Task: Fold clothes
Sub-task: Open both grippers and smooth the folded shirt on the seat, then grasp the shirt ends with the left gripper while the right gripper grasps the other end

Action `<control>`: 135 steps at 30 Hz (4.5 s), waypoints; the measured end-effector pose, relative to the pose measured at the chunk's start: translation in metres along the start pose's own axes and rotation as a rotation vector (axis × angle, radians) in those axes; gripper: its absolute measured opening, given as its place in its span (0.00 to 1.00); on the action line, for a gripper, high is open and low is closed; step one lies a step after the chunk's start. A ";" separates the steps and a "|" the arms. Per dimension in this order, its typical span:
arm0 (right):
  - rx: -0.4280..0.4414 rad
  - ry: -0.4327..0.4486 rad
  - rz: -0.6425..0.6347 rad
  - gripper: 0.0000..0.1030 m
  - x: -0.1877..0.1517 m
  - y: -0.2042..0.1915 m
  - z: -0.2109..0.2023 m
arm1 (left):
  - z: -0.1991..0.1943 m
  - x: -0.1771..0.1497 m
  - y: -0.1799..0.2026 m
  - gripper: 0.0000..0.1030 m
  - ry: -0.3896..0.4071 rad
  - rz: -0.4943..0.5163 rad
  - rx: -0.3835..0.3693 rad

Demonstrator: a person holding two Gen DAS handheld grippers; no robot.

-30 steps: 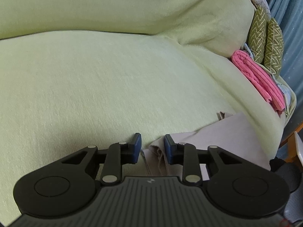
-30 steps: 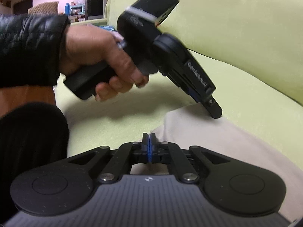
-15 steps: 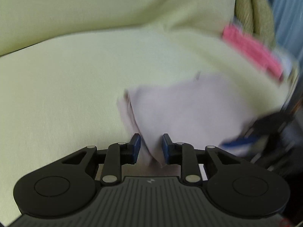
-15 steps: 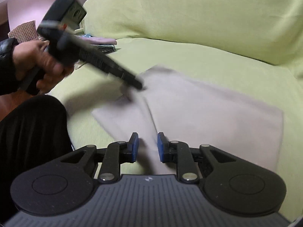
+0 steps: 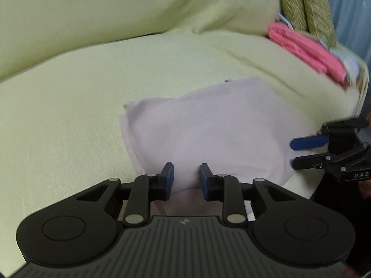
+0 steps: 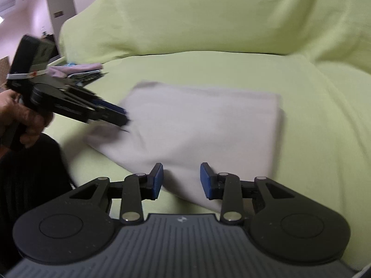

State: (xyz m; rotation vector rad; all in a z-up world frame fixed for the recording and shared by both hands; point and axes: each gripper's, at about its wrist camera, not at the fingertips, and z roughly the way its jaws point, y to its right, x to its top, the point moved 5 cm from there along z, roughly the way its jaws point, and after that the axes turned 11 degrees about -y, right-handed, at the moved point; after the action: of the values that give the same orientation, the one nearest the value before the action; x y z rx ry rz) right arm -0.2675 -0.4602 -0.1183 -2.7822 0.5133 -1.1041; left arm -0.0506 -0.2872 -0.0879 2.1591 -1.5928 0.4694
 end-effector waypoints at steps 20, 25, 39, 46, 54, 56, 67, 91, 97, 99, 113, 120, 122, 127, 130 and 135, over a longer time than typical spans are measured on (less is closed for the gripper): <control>-0.091 0.054 0.060 0.30 0.041 0.070 0.012 | -0.011 -0.001 0.005 0.18 -0.044 0.055 0.122; -0.075 0.104 0.176 0.31 0.065 0.099 0.026 | 0.005 0.030 0.012 0.20 0.010 0.064 0.077; 0.047 0.151 0.346 0.02 0.064 0.131 0.061 | 0.029 0.050 0.001 0.26 0.068 0.035 0.057; -0.091 0.181 0.307 0.29 0.065 0.125 0.034 | 0.031 0.052 -0.007 0.26 0.083 -0.011 0.056; -0.053 0.090 0.143 0.29 0.044 0.064 0.035 | 0.031 0.051 -0.008 0.26 0.087 -0.024 0.072; -0.078 0.070 0.153 0.27 0.035 0.066 0.037 | 0.030 0.050 -0.009 0.26 0.083 -0.021 0.072; -0.238 -0.003 -0.001 0.45 0.010 0.037 -0.009 | -0.010 0.018 0.024 0.68 0.103 0.221 0.150; -0.485 -0.076 -0.811 0.46 -0.001 -0.062 0.050 | 0.017 -0.038 0.085 0.59 0.089 0.798 0.579; -0.533 -0.073 -0.821 0.46 -0.002 -0.059 0.048 | 0.021 -0.046 0.089 0.46 0.056 0.877 0.680; -0.523 -0.060 -0.842 0.46 0.000 -0.068 0.051 | 0.029 -0.048 0.103 0.45 0.068 0.949 0.698; -0.517 -0.064 -0.829 0.34 0.009 -0.069 0.057 | 0.026 -0.051 0.108 0.14 -0.014 0.866 0.650; -0.520 -0.056 -0.874 0.34 0.009 -0.076 0.066 | 0.050 -0.045 0.122 0.26 0.029 1.034 0.699; -0.523 -0.051 -0.896 0.34 0.008 -0.074 0.067 | 0.053 -0.043 0.119 0.29 0.037 1.046 0.712; -0.567 -0.037 -0.979 0.34 0.008 -0.074 0.072 | 0.050 -0.038 0.103 0.32 0.029 1.000 0.736; -0.586 -0.042 -0.997 0.34 0.007 -0.065 0.072 | 0.047 -0.034 0.095 0.31 0.017 0.967 0.734; -0.604 -0.055 -1.011 0.33 0.017 -0.069 0.081 | 0.046 -0.029 0.096 0.10 -0.018 0.921 0.694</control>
State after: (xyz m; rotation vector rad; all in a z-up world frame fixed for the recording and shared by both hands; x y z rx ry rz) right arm -0.1819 -0.4037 -0.1511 -3.6892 -0.8254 -1.0864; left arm -0.1496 -0.3119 -0.1291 1.6488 -2.6770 1.4461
